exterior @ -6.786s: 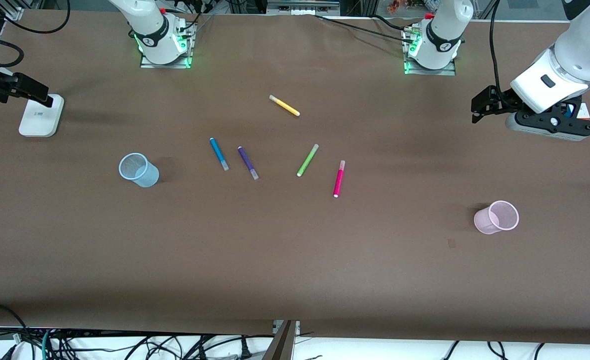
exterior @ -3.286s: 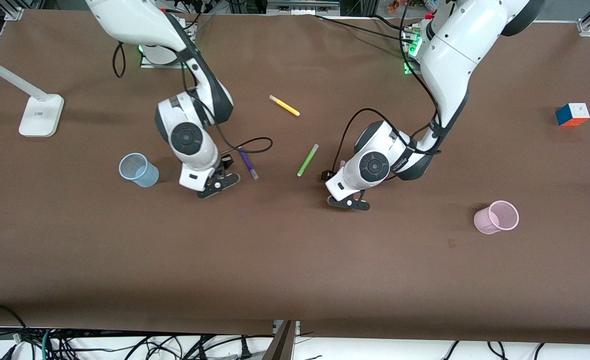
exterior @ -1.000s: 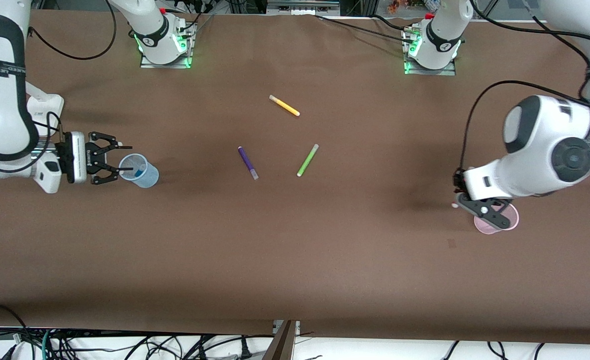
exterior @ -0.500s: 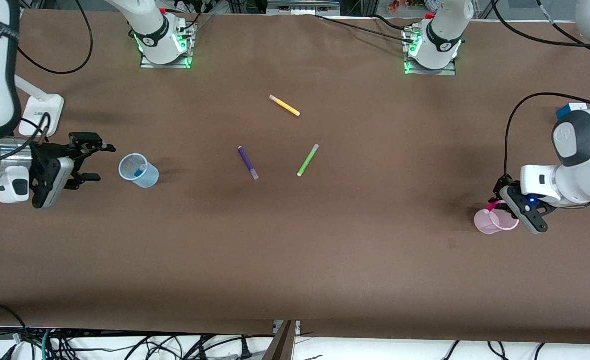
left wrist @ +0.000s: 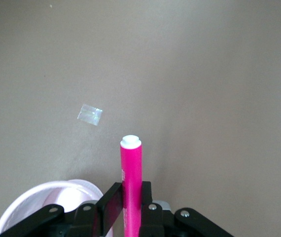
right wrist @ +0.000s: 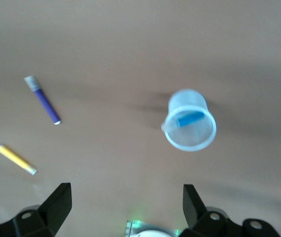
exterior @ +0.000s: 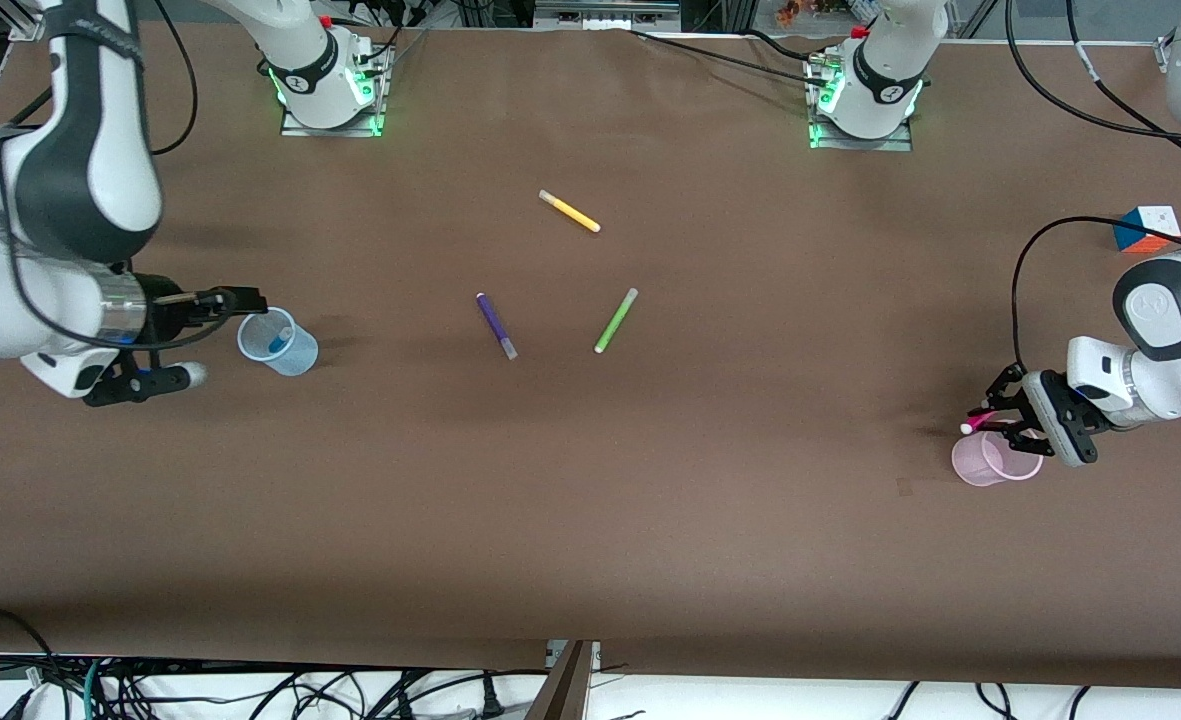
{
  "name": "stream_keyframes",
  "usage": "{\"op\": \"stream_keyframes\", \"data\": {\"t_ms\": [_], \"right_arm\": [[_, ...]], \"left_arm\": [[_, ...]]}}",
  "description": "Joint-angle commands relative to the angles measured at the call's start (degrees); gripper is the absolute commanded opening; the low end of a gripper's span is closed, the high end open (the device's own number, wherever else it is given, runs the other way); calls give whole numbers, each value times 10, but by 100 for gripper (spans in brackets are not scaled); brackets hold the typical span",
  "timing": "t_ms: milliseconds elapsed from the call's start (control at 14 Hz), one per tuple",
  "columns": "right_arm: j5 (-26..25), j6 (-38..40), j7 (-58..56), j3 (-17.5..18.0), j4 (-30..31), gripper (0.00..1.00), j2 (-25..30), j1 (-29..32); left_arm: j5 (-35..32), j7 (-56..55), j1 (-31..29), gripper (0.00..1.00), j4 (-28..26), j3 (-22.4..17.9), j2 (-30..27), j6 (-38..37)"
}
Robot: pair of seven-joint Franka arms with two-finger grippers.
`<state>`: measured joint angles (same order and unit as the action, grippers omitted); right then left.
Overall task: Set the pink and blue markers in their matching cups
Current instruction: 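Drop the blue marker into the clear cup while the left gripper lowers the pink marker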
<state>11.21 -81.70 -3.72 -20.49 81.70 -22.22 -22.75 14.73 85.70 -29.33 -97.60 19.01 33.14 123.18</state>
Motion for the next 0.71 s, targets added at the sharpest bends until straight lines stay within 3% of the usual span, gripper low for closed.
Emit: {"op": "stream_keyframes", "data": {"t_ms": [0, 143, 357, 429, 643], "right_arm": [[-86, 25, 81, 71, 13, 100, 66, 28], [-99, 22, 81, 113, 45, 100, 116, 72], [-111, 27, 81, 118, 67, 100, 179, 113], [-134, 25, 81, 126, 76, 100, 208, 132], [-141, 21, 82, 147, 81, 100, 253, 168]], "left_arm": [[23, 31, -11, 0, 6, 10, 0, 0], [23, -11, -10, 0, 7, 10, -11, -20], [14, -78, 1, 0, 48, 13, -18, -77], [5, -84, 13, 0, 62, 10, -18, -80], [-34, -72, 18, 0, 94, 10, -2, -78]]}}
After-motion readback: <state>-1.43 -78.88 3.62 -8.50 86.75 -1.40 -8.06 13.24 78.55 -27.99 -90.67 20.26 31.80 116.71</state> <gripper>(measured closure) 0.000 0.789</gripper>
